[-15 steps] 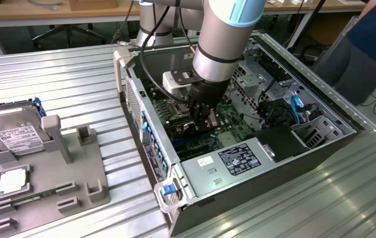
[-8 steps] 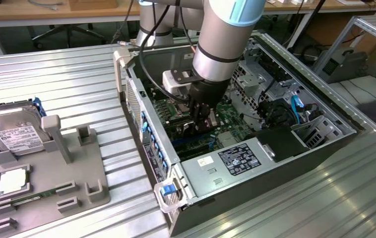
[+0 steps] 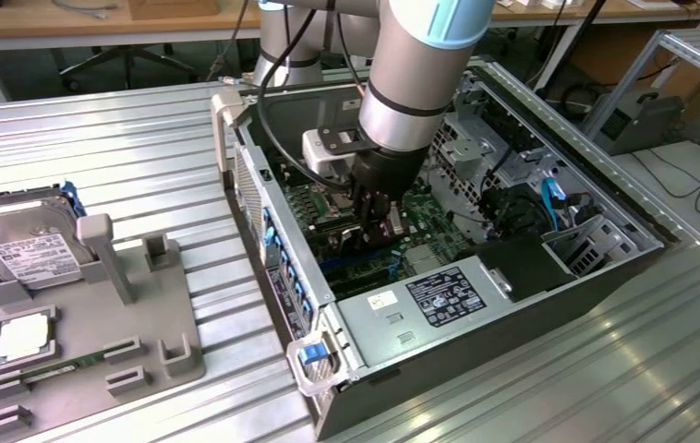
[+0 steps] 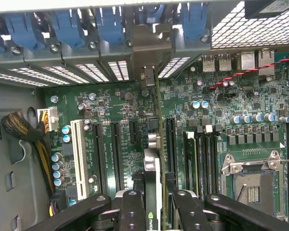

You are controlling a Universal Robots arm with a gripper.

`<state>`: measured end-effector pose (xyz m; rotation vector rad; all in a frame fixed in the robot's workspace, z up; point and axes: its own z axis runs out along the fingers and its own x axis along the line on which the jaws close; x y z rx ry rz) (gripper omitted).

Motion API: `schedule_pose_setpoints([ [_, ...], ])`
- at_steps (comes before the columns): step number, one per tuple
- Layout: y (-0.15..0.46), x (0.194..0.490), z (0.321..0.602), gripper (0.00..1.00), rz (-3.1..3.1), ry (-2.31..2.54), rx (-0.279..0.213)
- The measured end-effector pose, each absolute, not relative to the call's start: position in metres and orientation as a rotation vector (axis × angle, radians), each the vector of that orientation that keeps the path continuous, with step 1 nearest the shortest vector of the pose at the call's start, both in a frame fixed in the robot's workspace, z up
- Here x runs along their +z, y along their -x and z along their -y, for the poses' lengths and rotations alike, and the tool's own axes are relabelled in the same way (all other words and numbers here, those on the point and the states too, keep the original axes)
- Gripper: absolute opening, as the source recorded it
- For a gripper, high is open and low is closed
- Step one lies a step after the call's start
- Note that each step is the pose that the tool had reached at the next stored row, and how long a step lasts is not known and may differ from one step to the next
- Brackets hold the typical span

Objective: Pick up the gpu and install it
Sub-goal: 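Insert the gpu into the slot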

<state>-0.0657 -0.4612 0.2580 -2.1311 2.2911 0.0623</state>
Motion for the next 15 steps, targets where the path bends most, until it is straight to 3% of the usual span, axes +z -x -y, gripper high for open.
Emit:
schedule_pose_setpoints([
  [15, 0.0666, 0.2553, 0.4612, 0.27, -2.286, 2.127, 0.073],
])
